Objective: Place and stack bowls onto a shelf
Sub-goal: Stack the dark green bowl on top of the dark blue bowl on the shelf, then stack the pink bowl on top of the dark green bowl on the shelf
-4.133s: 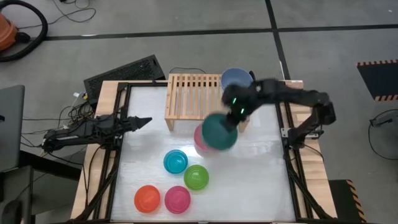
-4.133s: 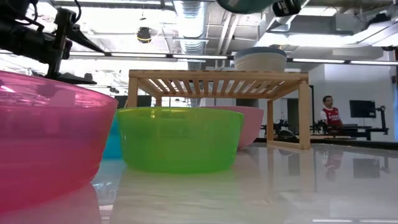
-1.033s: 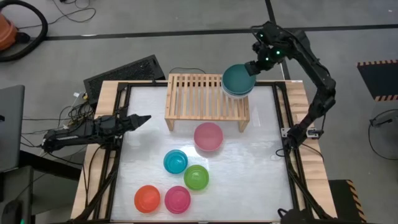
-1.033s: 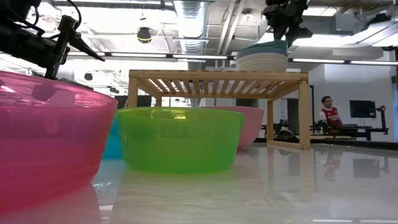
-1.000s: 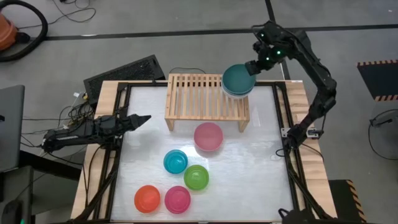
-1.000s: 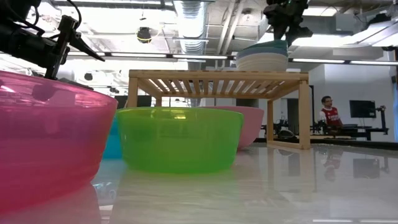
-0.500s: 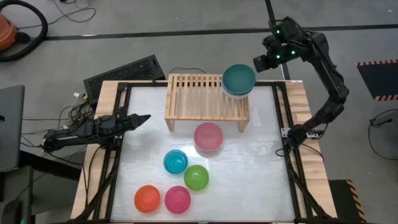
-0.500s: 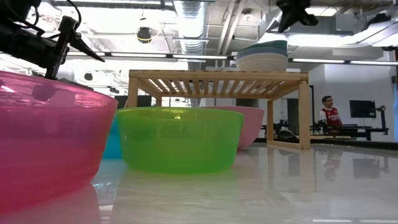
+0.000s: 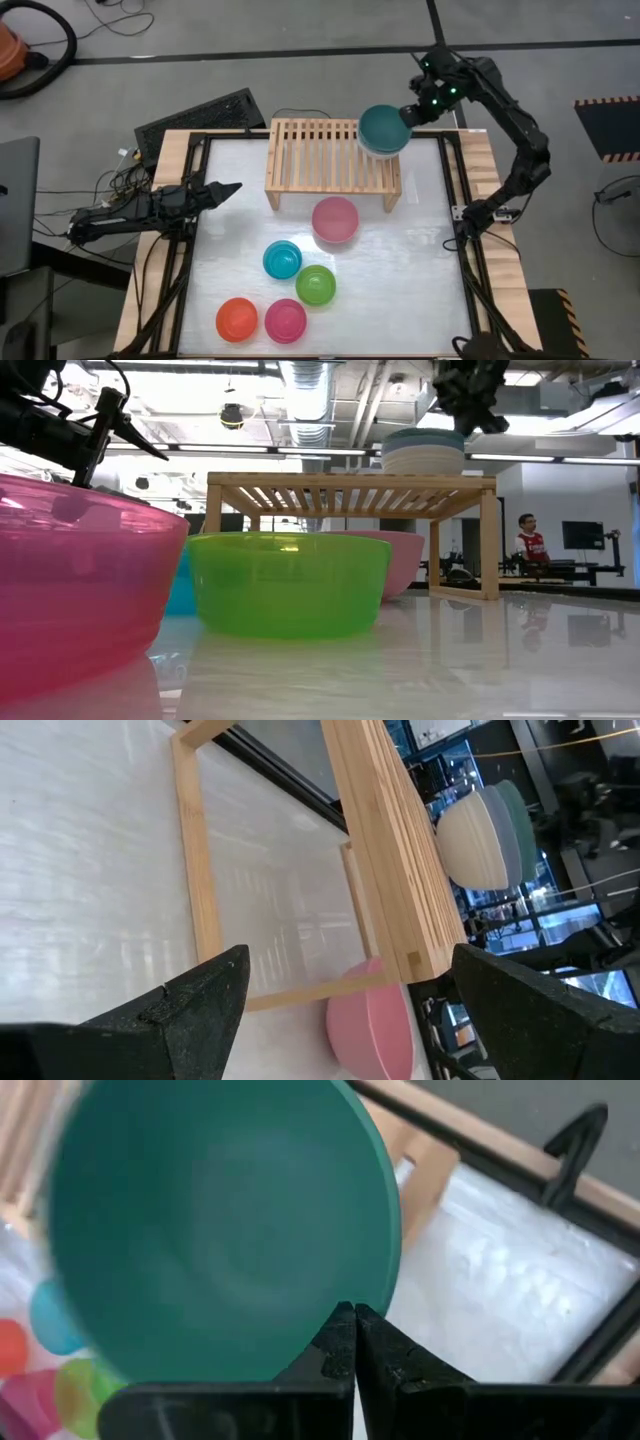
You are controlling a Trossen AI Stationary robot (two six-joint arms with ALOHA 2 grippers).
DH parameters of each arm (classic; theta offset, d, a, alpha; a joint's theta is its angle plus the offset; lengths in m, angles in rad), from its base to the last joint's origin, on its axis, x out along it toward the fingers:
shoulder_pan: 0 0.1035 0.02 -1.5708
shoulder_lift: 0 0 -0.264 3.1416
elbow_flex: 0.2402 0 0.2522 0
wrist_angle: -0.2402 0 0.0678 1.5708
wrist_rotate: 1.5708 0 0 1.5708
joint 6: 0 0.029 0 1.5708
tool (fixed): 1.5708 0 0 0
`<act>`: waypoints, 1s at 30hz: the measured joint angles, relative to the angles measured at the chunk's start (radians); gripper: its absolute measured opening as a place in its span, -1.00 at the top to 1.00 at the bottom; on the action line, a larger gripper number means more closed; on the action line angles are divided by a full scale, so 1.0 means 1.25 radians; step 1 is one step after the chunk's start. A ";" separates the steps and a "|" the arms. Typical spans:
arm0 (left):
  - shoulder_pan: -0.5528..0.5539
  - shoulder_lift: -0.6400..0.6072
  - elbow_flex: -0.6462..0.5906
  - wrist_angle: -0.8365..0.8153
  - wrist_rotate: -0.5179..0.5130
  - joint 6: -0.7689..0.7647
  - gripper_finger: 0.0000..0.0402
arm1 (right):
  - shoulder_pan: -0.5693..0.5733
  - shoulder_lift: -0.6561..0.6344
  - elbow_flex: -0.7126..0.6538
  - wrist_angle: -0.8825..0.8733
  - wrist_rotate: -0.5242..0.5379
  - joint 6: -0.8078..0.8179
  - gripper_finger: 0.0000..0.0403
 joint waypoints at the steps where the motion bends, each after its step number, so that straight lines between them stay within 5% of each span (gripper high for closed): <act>1: 0.000 0.000 0.000 0.000 0.000 0.000 -0.66 | -0.003 0.000 -0.012 0.000 -0.001 -0.005 0.89; 15: 0.000 0.000 0.000 0.000 -0.042 -0.022 -0.66 | 0.056 -0.082 0.102 0.024 -0.016 -0.014 0.79; 19: 0.000 0.000 0.000 0.000 -0.043 -0.014 -0.66 | 0.211 -0.127 0.105 0.025 -0.055 -0.025 0.78; 30: 0.000 0.000 0.000 -0.005 -0.041 0.014 -0.66 | 0.675 -0.055 0.105 0.022 0.123 0.094 0.57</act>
